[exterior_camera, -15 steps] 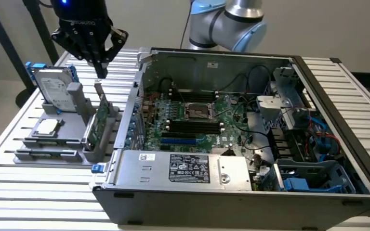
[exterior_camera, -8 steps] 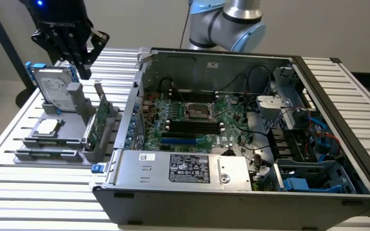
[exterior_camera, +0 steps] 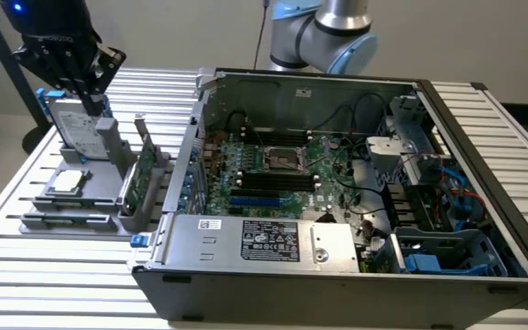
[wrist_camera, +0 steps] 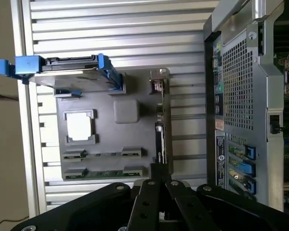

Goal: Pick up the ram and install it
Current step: 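Reach for the ram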

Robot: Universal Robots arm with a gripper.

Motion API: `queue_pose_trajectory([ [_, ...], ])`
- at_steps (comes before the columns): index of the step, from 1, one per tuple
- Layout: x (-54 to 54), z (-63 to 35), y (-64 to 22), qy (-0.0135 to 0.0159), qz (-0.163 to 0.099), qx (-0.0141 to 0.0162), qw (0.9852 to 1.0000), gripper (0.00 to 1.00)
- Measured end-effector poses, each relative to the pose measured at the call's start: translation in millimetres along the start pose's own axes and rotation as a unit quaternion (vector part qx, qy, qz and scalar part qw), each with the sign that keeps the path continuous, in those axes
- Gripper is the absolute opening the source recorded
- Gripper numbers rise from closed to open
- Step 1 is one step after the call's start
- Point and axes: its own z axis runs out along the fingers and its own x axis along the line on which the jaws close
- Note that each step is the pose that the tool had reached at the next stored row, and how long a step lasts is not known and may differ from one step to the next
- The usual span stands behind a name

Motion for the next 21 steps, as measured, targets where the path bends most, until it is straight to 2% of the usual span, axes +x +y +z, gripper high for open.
queue_pose_trajectory([
  [10, 44.9, 5.2, -5.8, 0.0068, 0.0, 0.001, 1.0, 0.11],
  [21, 92.5, 11.0, -11.6, 0.0087, 0.0, 0.0028, 1.0, 0.11],
])
